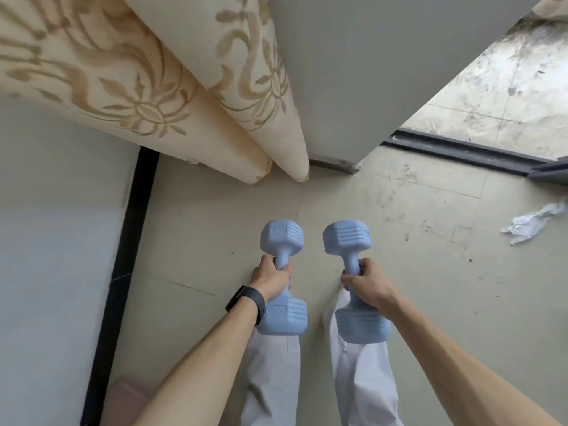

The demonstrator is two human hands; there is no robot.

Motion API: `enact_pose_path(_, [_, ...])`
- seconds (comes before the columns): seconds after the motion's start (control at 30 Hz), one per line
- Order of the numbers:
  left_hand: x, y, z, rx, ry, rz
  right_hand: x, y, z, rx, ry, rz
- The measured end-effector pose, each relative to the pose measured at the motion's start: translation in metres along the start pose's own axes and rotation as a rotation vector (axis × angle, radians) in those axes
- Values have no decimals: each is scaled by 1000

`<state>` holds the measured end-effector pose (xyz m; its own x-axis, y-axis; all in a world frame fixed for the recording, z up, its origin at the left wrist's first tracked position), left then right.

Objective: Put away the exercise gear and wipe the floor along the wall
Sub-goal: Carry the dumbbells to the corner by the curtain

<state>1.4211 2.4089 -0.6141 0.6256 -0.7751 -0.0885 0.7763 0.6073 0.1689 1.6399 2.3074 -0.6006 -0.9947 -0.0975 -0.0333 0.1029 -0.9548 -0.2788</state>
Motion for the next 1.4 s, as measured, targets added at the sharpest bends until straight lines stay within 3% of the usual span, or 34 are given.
enact_pose_path(0.17, [7,8,-89,33,36,4,0,17,-91,4,19,-54])
enact_pose_path(0.47, [9,43,-225,104,42,-207,-7,29,-217,-36,132,-161])
enact_pose_path(0.77, [12,99,-316,277,92,-102,-39,5,-312,-190,277,-194])
enact_pose_path(1.1, [11,128,-343,327,120,-137,-64,-6,-341,-231,323,-212])
enact_pose_path(1.4, [25,127,-243,253,24,-562,-46,-18,-261,-112,152,88])
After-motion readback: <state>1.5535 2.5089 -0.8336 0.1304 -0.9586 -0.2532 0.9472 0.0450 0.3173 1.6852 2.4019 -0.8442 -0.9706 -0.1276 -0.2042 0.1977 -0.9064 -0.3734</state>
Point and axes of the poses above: each hand's wrist, its own z-axis away from the middle knuckle, its own x-axis out of the palm, y = z × x, the point moved 7 cm from there along -z, towards the middle knuckle, and after that the axes turned 11 degrees about -y, right-handed, at the moved point
